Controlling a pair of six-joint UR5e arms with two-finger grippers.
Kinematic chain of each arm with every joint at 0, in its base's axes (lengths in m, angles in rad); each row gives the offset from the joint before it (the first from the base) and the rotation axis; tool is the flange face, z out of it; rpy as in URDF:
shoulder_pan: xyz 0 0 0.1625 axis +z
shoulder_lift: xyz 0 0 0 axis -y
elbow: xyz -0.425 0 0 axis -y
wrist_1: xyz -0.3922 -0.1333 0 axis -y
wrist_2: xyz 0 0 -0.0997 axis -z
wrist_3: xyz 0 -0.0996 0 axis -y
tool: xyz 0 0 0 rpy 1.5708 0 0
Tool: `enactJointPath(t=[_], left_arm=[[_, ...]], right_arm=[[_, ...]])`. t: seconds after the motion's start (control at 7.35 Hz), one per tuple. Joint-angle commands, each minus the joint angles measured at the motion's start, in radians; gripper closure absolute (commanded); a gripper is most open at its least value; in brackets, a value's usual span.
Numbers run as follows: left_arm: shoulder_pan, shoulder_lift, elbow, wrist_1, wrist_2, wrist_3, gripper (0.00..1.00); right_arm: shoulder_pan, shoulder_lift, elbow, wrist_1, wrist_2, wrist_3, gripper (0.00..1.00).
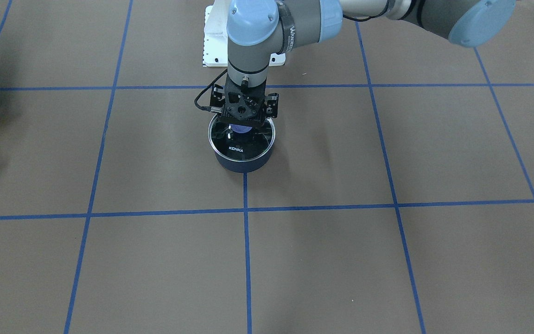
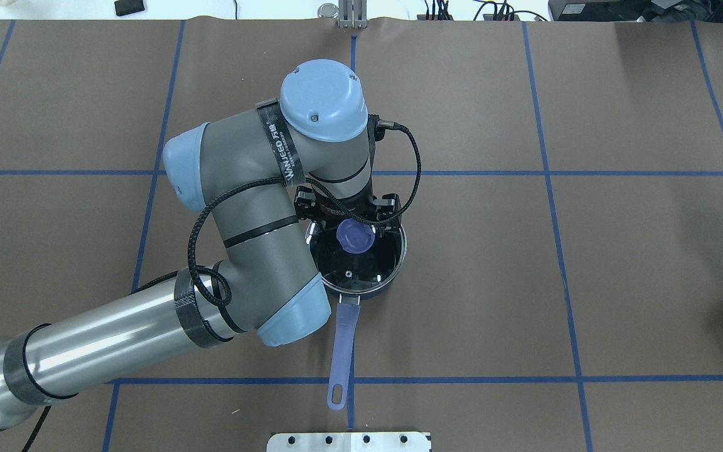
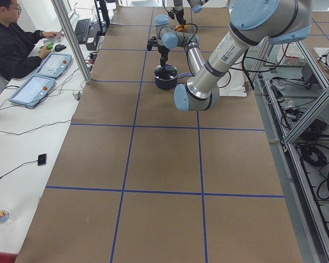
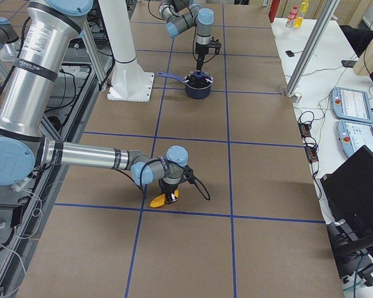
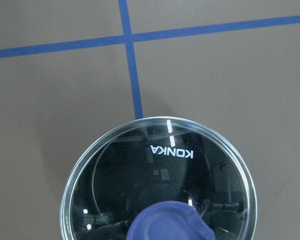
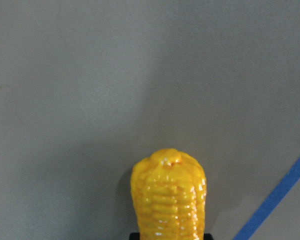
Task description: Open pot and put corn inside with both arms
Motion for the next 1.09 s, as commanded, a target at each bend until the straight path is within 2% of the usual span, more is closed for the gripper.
enactJointPath(t=[0.0, 0.95], left_arm=[[0.0, 0.002, 0.002, 0.0, 0.0, 0.0, 0.01], [0.006, 0.011, 0.054, -0.08, -0.002, 0.009, 0.03]], right_arm=[[-0.001, 0.011, 0.012, -0.002, 0.001, 0.0, 0.62], [-0.001, 0.065, 0.041, -0.009, 0.017, 0.002, 0.63]])
